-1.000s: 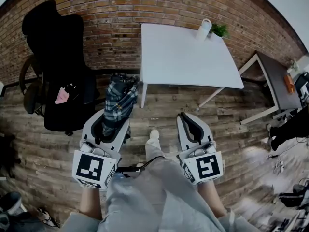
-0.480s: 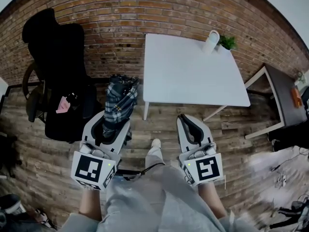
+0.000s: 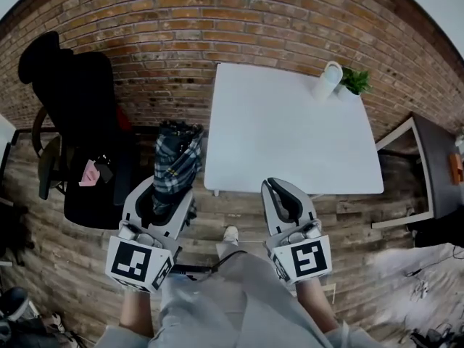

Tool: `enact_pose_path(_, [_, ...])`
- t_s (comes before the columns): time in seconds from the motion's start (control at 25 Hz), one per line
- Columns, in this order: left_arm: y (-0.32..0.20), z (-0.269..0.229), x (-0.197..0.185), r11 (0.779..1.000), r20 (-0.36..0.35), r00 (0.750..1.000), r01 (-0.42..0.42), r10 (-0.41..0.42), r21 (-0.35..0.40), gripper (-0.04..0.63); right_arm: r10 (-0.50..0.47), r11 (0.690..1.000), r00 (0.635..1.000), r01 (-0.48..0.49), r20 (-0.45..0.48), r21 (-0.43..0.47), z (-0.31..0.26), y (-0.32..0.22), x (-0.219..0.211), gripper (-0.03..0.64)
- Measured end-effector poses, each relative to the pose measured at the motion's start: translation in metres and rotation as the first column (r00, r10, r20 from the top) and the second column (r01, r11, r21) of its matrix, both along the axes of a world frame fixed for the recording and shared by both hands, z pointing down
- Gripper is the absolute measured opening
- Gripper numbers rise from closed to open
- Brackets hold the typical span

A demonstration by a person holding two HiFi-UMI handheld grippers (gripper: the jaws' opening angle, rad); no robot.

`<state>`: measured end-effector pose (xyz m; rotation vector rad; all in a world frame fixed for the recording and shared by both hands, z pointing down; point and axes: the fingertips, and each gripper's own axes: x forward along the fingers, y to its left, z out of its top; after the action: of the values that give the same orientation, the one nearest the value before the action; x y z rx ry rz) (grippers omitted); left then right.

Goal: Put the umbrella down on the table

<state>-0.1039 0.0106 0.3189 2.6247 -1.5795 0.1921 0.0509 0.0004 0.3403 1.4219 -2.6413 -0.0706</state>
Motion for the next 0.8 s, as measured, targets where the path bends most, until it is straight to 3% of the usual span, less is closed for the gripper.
enact_pose_path(0.24, [-0.075,0.002,0.027,0.999,-0.007,1.0,0.025,-0.025,-0.026,0.229,-0.043,0.998,0.999,0.042,0.015,0.036,-0.006,-0.078,0.023,0.052])
enact_pose_path(0.36, [-0.101,0.001,0.036,0.999,0.001,0.999,0.039,-0.039,-0.027,0.229,-0.052,0.999,0.999,0.052,0.012,0.003,-0.001,-0.104,0.034,0.052])
enact_pose_path(0.48, [-0.12,0.0,0.041,0.998,0.007,0.998,0.06,-0.06,-0.028,0.229,-0.052,0.998,0.999,0.052,0.016,-0.041,0.005,-0.123,0.046,0.052])
enact_pose_path(0.8, [-0.143,-0.005,0.038,0.997,0.021,0.997,0.069,-0.068,-0.037,0.229,-0.062,0.997,0.998,0.063,0.012,-0.043,0.0,-0.146,0.041,0.052])
